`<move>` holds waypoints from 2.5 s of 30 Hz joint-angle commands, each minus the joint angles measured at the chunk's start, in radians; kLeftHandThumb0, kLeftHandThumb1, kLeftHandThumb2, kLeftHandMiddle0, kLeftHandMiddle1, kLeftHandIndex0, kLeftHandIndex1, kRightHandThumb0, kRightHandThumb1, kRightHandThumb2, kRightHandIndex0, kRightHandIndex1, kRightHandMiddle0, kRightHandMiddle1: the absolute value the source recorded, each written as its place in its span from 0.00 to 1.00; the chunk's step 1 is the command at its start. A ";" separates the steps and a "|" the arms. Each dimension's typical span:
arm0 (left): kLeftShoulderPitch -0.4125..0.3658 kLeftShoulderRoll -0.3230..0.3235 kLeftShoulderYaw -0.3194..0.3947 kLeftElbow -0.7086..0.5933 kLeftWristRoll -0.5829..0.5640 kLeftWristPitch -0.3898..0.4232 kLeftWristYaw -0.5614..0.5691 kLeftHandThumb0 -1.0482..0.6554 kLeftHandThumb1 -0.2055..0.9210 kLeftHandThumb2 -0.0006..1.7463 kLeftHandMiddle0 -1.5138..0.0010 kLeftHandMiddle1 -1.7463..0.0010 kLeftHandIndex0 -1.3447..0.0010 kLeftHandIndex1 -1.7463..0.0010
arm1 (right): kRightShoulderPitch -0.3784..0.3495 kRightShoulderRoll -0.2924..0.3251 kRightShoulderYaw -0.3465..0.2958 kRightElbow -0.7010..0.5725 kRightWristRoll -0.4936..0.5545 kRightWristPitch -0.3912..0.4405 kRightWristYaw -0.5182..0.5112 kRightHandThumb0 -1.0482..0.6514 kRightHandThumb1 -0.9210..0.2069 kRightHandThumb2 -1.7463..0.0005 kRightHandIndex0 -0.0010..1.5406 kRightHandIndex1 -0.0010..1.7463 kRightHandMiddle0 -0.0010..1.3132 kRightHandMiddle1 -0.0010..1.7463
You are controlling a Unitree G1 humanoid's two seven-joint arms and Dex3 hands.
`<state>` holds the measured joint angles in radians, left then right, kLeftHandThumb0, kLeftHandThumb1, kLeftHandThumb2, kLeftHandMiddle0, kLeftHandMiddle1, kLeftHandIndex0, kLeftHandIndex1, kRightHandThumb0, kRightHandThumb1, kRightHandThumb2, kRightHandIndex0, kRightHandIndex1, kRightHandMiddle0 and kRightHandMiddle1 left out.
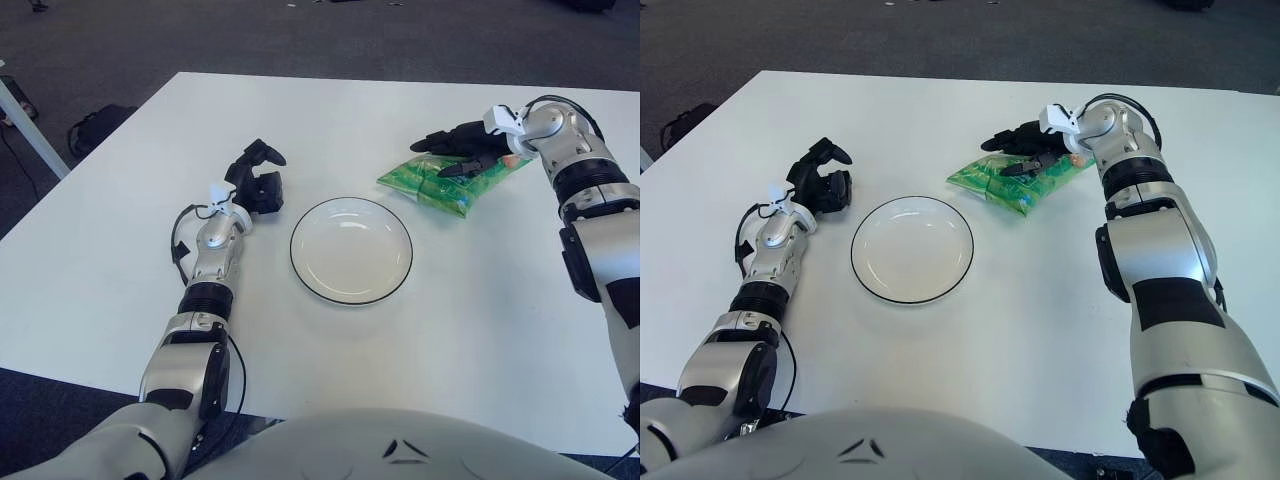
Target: Put the snack into the plate.
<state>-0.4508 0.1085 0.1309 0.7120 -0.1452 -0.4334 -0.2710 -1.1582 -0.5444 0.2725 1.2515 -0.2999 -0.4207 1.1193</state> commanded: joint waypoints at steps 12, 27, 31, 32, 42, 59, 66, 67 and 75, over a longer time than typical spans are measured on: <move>0.120 -0.011 -0.005 0.067 0.014 0.007 0.001 0.35 0.54 0.69 0.20 0.00 0.60 0.00 | 0.063 -0.043 0.025 -0.087 -0.021 -0.115 0.009 0.00 0.00 0.90 0.00 0.00 0.00 0.00; 0.116 -0.003 -0.001 0.079 0.005 0.005 -0.013 0.35 0.56 0.68 0.21 0.00 0.61 0.00 | 0.066 -0.092 0.026 -0.133 -0.020 -0.165 -0.036 0.00 0.00 0.90 0.00 0.00 0.00 0.00; 0.112 -0.001 0.001 0.089 0.006 -0.002 -0.015 0.35 0.55 0.68 0.21 0.00 0.60 0.00 | 0.068 -0.108 0.010 -0.145 -0.019 -0.166 -0.083 0.02 0.03 0.92 0.00 0.00 0.00 0.00; 0.112 0.000 0.001 0.090 0.007 -0.002 -0.015 0.35 0.55 0.68 0.21 0.00 0.60 0.00 | 0.069 -0.112 0.010 -0.151 -0.023 -0.164 -0.093 0.02 0.04 0.92 0.00 0.00 0.00 0.00; 0.108 0.006 0.002 0.101 0.006 0.000 -0.020 0.35 0.55 0.68 0.21 0.00 0.61 0.00 | 0.094 -0.165 0.005 -0.224 -0.025 -0.120 -0.143 0.00 0.05 0.93 0.00 0.00 0.00 0.00; 0.100 0.010 -0.002 0.113 0.022 0.007 0.010 0.35 0.56 0.68 0.20 0.00 0.61 0.00 | 0.110 -0.264 0.022 -0.387 -0.061 -0.080 -0.094 0.01 0.08 0.95 0.00 0.00 0.00 0.00; 0.095 0.010 -0.001 0.125 0.019 -0.003 0.004 0.35 0.56 0.68 0.20 0.00 0.61 0.00 | 0.179 -0.338 0.045 -0.591 -0.120 -0.091 -0.080 0.00 0.08 0.95 0.00 0.00 0.00 0.00; 0.094 0.010 0.000 0.128 0.018 -0.003 0.003 0.35 0.55 0.68 0.20 0.00 0.61 0.00 | 0.194 -0.347 0.049 -0.607 -0.136 -0.113 -0.101 0.00 0.08 0.95 0.00 0.00 0.00 0.00; 0.087 0.009 0.000 0.138 0.025 -0.002 0.023 0.35 0.54 0.69 0.20 0.00 0.60 0.00 | 0.305 -0.396 0.061 -0.721 -0.217 -0.216 -0.218 0.00 0.08 0.95 0.00 0.00 0.00 0.00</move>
<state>-0.4698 0.1319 0.1378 0.7696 -0.1475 -0.4338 -0.2662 -0.8926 -0.9252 0.3212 0.5680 -0.4936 -0.6140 0.9259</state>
